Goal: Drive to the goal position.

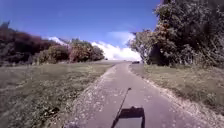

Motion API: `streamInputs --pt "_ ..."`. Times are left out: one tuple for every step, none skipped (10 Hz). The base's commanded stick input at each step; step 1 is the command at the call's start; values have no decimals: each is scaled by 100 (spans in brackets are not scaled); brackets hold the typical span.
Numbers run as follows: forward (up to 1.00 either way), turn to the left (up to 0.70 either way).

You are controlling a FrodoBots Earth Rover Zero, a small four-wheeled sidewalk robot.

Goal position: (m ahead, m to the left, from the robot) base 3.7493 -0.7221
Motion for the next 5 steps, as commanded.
streamInputs --pt "100 0" --pt "100 0" --pt "100 0" --pt "100 0" --pt "100 -8"
